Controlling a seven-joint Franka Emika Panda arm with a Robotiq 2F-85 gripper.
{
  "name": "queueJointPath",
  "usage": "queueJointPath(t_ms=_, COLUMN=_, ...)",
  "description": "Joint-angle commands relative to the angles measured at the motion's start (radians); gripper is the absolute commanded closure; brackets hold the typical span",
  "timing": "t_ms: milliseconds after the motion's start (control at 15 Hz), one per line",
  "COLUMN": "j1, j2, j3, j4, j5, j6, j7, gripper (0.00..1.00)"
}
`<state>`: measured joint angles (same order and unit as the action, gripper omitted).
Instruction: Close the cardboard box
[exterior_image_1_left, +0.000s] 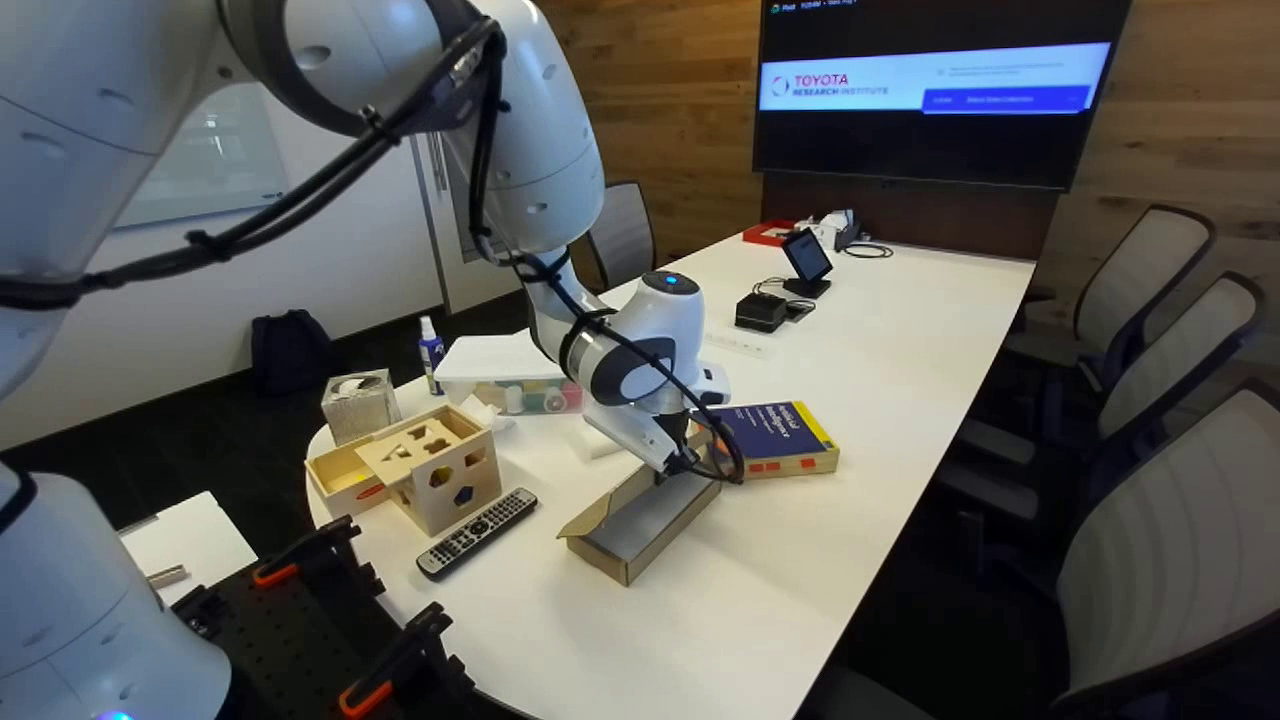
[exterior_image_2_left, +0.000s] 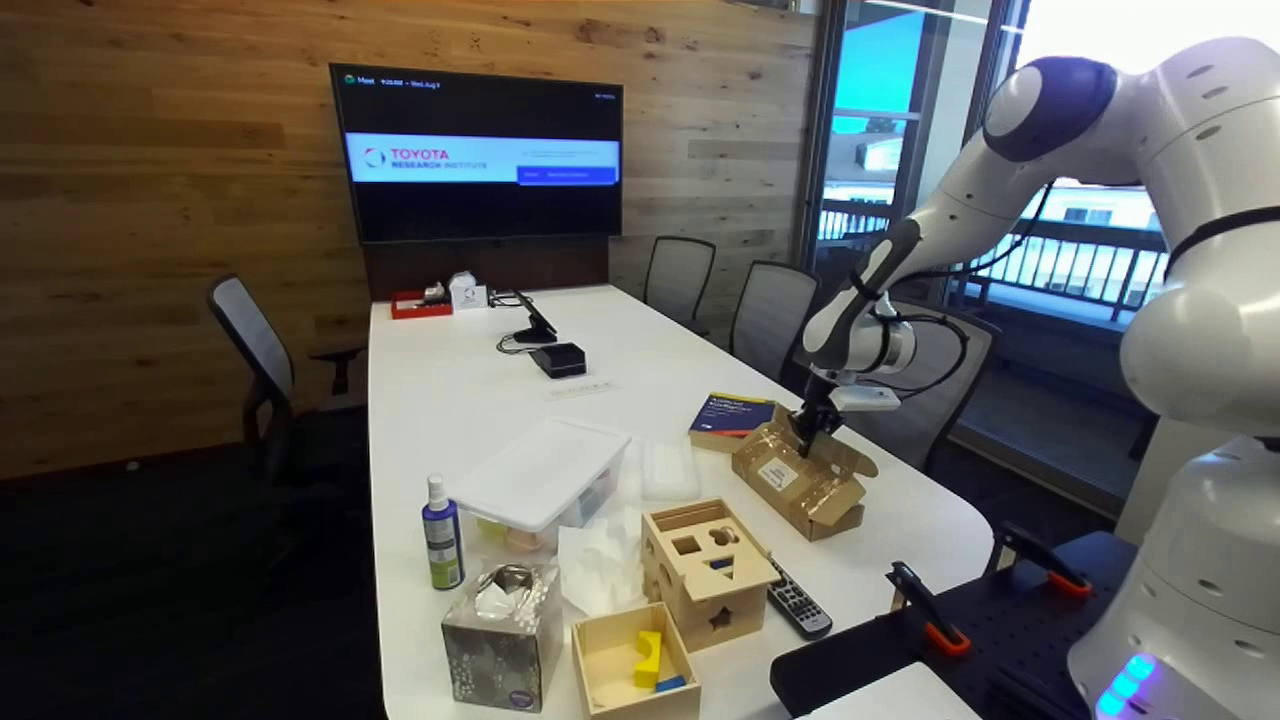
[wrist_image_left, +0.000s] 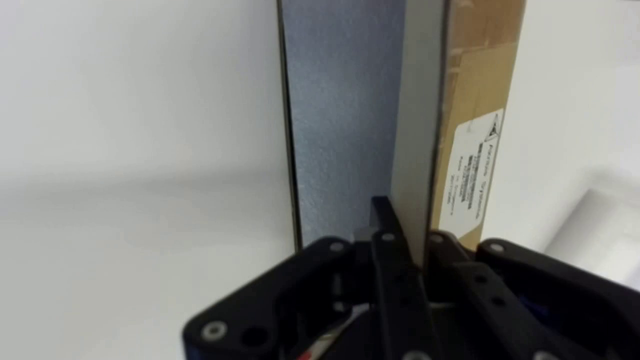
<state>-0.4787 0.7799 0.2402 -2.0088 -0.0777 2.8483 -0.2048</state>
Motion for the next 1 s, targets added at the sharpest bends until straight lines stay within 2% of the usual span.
queueJointPath(t_ms=0, j1=0.245, j2=0.013, j3=-0.212, j4=0.063, j5=0.006, j6=-0.131, j7=0.121, gripper=0.99)
queueJointPath(t_ms=133, j1=0.357, j2=0.039, j3=-0.299, j4=0.105, j5=-0.012, j6=-0.202, j7=0.194, gripper=0.99)
queueJointPath(t_ms=333, j1=0.451, j2=0.075, j3=-0.365, j4=0.161, j5=-0.029, j6=-0.336, j7=0.255, gripper=0.99)
queueJointPath(t_ms=400, j1=0.466, j2=0.084, j3=-0.372, j4=0.175, j5=-0.030, j6=-0.383, j7=0.265, gripper=0.71)
queueJointPath(t_ms=467, j1=0.473, j2=0.099, j3=-0.375, j4=0.198, j5=-0.029, j6=-0.433, j7=0.269, gripper=0.70)
queueJointPath(t_ms=667, j1=0.486, j2=0.137, j3=-0.385, j4=0.249, j5=-0.036, j6=-0.594, j7=0.287, gripper=0.48)
queueJointPath(t_ms=933, j1=0.499, j2=0.184, j3=-0.392, j4=0.309, j5=-0.052, j6=-0.737, j7=0.340, gripper=0.19)
